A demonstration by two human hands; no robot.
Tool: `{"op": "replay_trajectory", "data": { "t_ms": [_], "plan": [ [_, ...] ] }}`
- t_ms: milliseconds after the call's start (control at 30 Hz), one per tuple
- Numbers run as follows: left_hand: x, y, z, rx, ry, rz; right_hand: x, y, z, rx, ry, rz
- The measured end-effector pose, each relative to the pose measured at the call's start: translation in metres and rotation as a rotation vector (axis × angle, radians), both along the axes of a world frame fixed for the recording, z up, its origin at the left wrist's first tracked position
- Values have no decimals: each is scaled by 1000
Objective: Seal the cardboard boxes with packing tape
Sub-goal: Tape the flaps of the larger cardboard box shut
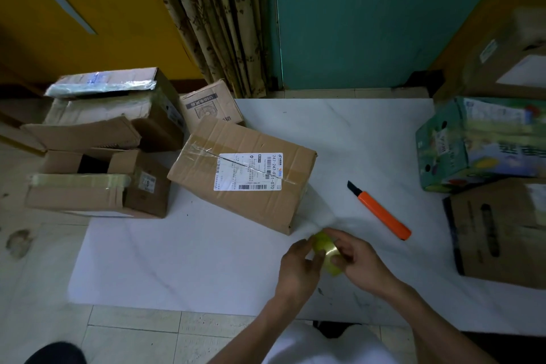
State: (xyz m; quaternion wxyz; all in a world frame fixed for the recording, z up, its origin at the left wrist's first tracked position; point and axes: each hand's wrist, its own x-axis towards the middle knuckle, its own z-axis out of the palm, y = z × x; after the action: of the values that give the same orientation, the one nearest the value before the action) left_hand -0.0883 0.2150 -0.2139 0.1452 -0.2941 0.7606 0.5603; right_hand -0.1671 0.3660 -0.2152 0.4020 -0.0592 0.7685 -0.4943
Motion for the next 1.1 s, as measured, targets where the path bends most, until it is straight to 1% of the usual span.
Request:
{"op": "replay_trajectory", "data": {
  "t_ms": [100, 167, 300, 433, 567, 767, 833, 933, 1000, 1033, 1100],
  "plan": [
    [0, -1, -2, -107, 110, -94, 0, 5, -1, 26, 91, -3],
    [1, 1, -5, -115, 158, -106, 1, 5, -1, 41, 159, 15],
    [0, 5, -10, -228, 238, -146, 1, 9, -2, 87, 246, 77],
    [-2, 5, -14, -163, 209, -139, 0, 10, 5, 98, 328, 157],
    [-4, 5, -17, -167, 264, -157, 0, 10, 13, 114, 412, 226],
    [-3, 7, -21, -193, 274, -116, 6, 9, 6, 161, 463, 226],
    [0, 8, -22, -201, 278, -198, 7, 10, 1, 228, 492, 212],
    [2, 8, -6, -155, 306, -411, 3, 9, -7, 343, 543, 201],
    [0, 0, 16, -225, 471, -464, 1, 7, -14, 380, 575, 206],
    [-2, -7, 28, -289, 598, -451, -1, 6, -16, 412, 592, 201],
    [-8, -32, 55, -463, 880, -358, -4, -5, -12, 477, 667, 156]
  ]
}}
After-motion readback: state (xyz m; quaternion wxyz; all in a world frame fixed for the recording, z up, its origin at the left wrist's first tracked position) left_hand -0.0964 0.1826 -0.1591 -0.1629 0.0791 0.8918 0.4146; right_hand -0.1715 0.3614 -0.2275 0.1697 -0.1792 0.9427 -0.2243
